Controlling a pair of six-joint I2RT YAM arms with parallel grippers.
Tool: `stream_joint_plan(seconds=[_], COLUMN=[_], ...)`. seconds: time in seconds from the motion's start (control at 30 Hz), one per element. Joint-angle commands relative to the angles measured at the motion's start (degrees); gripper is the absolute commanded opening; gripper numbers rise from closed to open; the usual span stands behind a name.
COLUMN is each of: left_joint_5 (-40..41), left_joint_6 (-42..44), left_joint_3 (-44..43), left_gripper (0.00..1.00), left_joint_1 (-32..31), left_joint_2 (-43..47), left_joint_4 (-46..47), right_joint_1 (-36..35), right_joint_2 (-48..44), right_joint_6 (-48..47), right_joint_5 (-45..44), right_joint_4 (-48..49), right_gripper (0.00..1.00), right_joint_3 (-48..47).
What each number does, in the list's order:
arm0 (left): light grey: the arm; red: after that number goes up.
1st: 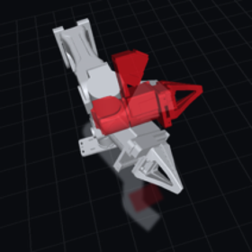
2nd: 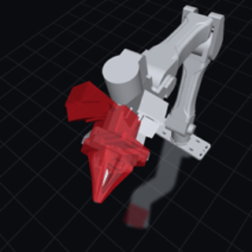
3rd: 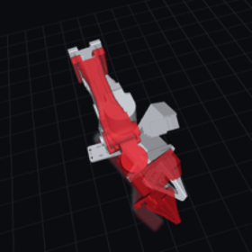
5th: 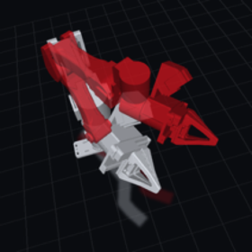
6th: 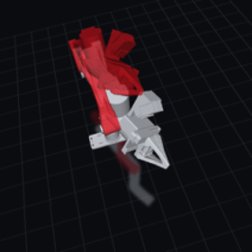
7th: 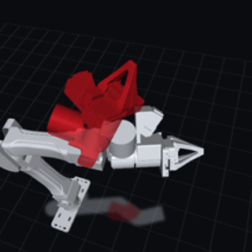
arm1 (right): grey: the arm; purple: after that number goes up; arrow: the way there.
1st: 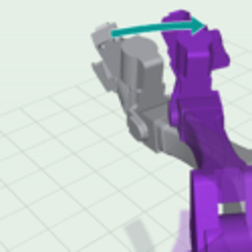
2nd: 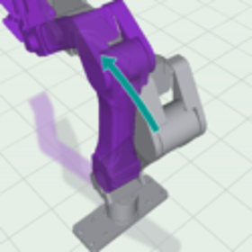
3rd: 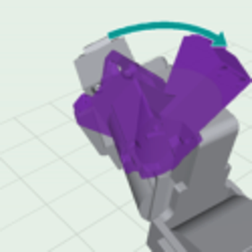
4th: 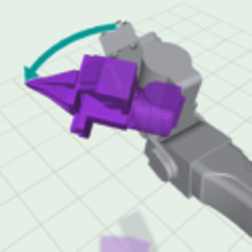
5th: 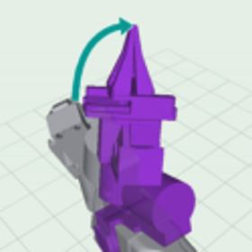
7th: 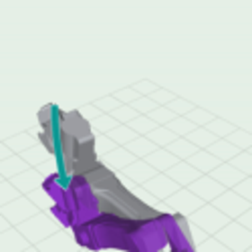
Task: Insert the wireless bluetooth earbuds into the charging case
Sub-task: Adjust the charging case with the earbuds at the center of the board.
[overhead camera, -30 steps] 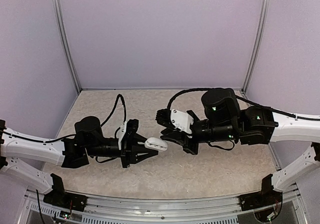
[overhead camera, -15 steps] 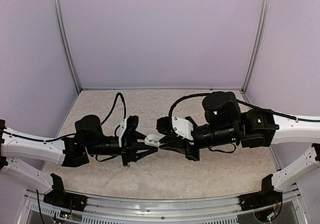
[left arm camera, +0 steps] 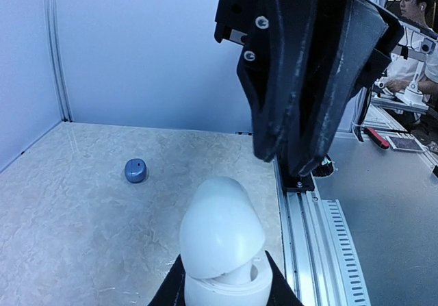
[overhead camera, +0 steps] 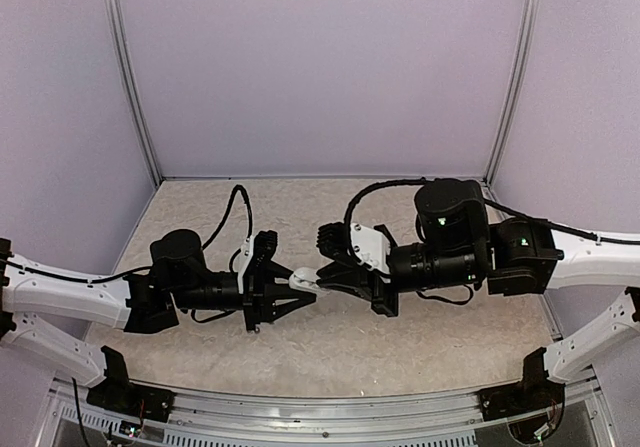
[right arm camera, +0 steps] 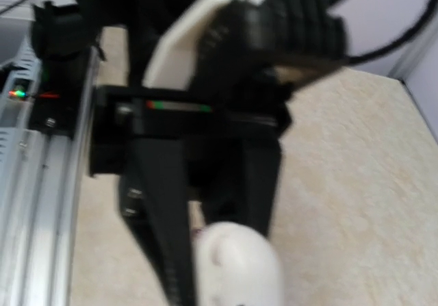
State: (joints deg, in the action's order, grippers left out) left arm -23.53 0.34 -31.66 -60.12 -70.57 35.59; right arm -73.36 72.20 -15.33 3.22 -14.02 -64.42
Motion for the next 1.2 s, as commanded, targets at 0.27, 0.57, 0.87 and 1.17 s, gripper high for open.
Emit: stream_joint_plan(seconds=[0.27,0.57,0.87,1.17], left_joint_5=[-0.38,-0.34,-0.33,0.91], left_joint_6=[0.0,0.56,1.13,2.88], left_joint_3=[-1.21,-0.95,-1.17,-2.06], left_gripper=[0.0,0.0,0.0,0.0], left_joint_1=[0.18,-0.3,-0.53,-1.47], left_joint_2=[0.22,0.54,0.16,-0.39], left_joint_4=[2.02,1.59,1.46,-0.62], right_joint_1=[-1.34,-1.28,-0.83,-0.73], right_joint_2=[3.41,3.15,1.67,1.98], right_joint_6=[0.16,1.42,2.05,1.55], right_joint_5=[5.24,-2.77,-7.85,-8.01], right_joint_4=[-3.2,-2.65,-1.72,-1.34], right_gripper=[0.08,0.09,0.17,0.18], right_joint_3=[-1.98,-2.3,-1.59,-2.33])
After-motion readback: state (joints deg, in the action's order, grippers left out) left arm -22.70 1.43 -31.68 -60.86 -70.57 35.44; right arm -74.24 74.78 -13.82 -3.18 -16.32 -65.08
